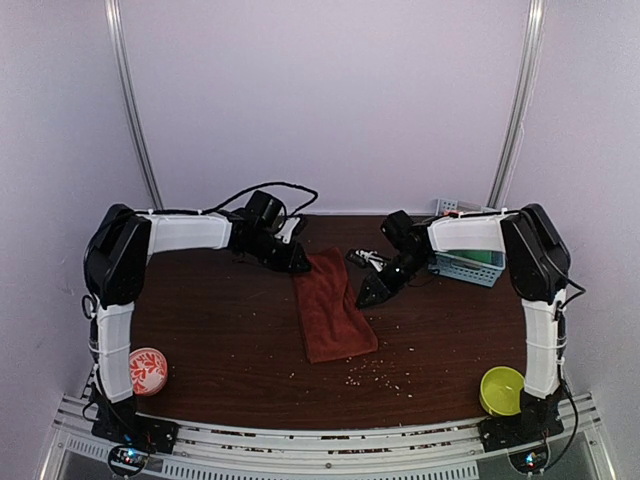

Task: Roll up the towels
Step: Rotate the towel at the center of the board.

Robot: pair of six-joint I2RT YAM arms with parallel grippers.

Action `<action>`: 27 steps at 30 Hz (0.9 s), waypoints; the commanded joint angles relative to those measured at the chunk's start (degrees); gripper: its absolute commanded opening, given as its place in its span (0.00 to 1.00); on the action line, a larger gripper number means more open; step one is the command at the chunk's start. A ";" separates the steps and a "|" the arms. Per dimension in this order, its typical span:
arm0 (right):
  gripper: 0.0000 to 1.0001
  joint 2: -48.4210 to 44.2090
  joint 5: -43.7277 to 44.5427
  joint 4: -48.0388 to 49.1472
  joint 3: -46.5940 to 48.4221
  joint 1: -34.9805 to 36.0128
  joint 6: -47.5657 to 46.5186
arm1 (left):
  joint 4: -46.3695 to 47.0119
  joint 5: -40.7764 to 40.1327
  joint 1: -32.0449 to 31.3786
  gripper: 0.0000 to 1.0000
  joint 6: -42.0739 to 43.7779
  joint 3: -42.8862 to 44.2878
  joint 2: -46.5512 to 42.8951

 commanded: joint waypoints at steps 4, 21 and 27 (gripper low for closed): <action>0.32 2.32 -1.12 -0.82 3.64 1.55 1.53 | 1.42 -0.11 0.46 0.14 0.64 2.59 6.46; 0.25 6.09 4.41 -1.80 5.92 2.39 3.07 | 1.92 -1.38 1.06 0.11 0.37 0.35 8.12; 0.09 6.02 8.73 -1.84 5.49 2.85 3.26 | 2.42 -1.71 1.27 0.10 0.24 -0.40 8.46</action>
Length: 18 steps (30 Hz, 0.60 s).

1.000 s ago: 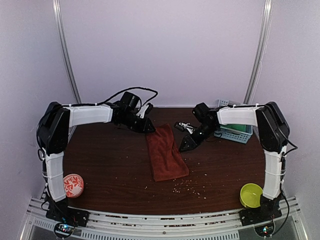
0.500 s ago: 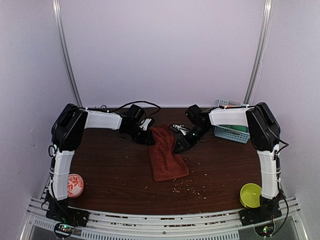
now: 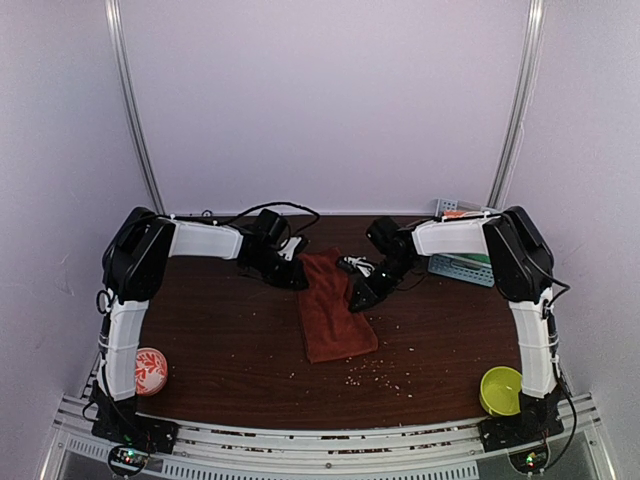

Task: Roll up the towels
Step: Rotate the towel at the center of the board, then smooth out the towel at the center of the board.

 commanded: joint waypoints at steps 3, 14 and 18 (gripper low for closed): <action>0.01 -0.34 5.08 -1.70 -0.40 0.69 0.62 | 2.22 -1.64 1.12 0.09 0.00 -1.68 0.96; 0.00 -10.91 7.09 2.98 -9.38 0.69 4.99 | 2.22 -2.30 1.93 0.07 -0.20 -2.85 -0.17; 0.00 -11.45 5.98 2.26 -10.09 1.07 5.28 | 2.22 -2.23 1.98 0.06 -0.11 -3.02 -0.20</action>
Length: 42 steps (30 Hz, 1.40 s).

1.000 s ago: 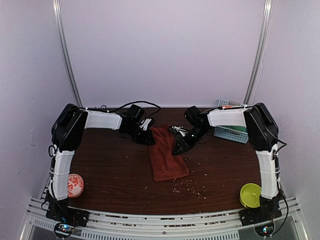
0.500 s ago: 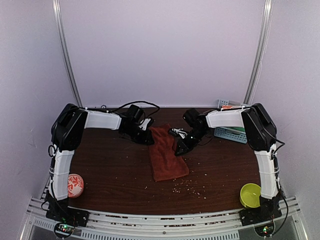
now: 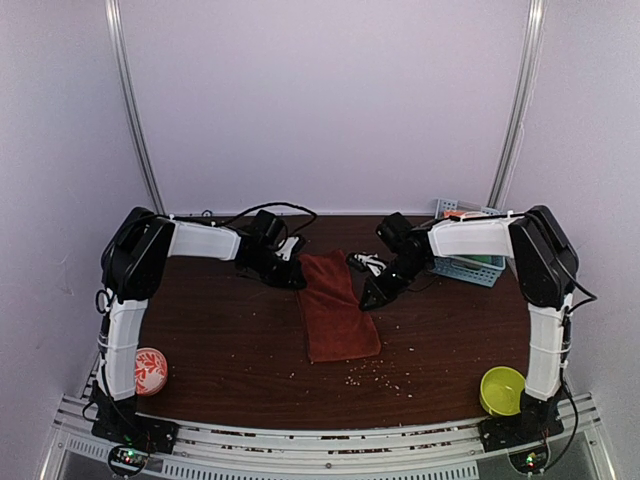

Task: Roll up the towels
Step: Smooth out the towel at the center of the board.

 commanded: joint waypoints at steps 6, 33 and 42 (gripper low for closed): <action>0.29 -3.55 0.27 -1.21 -0.79 0.29 0.49 | -0.01 -0.47 1.09 0.06 0.99 -1.34 -0.76; 0.15 20.36 4.23 -1.10 26.73 -2.81 3.45 | 15.34 5.27 -19.14 0.02 -0.71 -22.99 -14.54; 0.21 16.30 12.14 1.05 20.50 -2.85 5.77 | 19.34 4.92 -20.91 0.01 -2.70 -32.21 -15.20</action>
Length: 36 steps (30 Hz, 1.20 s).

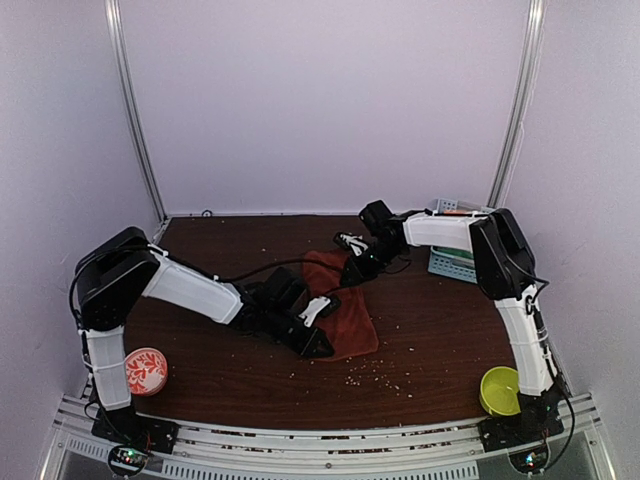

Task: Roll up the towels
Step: Smooth out the towel at the center of the board.

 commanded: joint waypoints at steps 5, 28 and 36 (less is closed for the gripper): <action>0.26 -5.34 5.52 0.26 -5.49 0.26 0.60 | 0.09 -1.08 -1.83 0.01 0.25 -1.87 -1.29; 0.90 -48.43 -0.09 9.93 -26.71 -6.07 -17.94 | -12.56 -16.53 0.96 0.67 34.49 11.80 -14.86; 0.78 -52.52 -6.05 1.62 -41.00 -5.49 -28.47 | -20.02 -8.58 -2.59 0.50 44.95 9.24 -11.51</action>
